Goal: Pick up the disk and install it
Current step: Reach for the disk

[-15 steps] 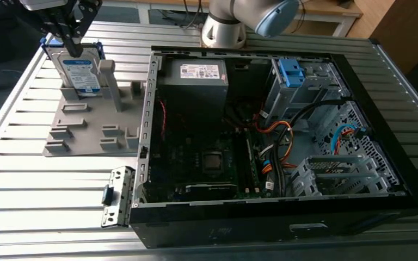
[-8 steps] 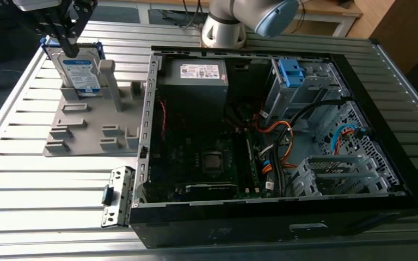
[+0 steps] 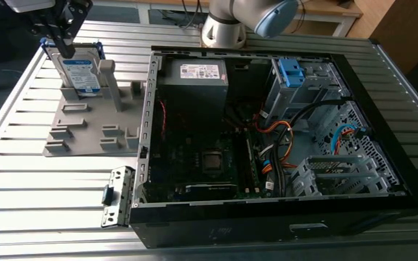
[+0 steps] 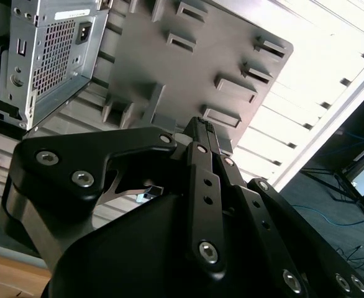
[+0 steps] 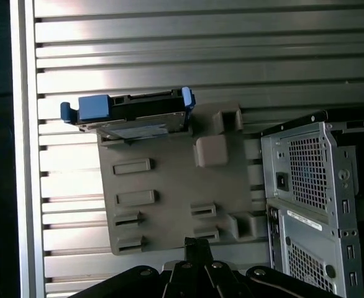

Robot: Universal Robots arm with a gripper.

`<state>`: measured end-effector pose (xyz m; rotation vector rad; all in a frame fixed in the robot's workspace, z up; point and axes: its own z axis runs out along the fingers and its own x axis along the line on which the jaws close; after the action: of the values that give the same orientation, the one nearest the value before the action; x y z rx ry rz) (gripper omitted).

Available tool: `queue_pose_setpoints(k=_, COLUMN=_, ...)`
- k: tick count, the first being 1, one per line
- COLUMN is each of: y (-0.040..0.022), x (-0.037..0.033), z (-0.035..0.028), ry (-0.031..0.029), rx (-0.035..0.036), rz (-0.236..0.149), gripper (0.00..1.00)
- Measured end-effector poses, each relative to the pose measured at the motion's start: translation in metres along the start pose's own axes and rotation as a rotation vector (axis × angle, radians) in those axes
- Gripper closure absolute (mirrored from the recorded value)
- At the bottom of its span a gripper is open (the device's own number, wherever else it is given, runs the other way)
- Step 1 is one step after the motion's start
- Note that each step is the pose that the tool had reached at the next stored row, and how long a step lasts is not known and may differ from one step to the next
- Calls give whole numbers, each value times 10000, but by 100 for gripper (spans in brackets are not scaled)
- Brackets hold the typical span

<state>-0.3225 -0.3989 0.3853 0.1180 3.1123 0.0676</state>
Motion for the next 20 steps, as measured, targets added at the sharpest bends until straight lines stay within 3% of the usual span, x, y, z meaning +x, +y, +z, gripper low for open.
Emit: queue_pose_setpoints(k=20, y=-10, x=117, z=29, ry=0, rx=0, rz=0, gripper=89)
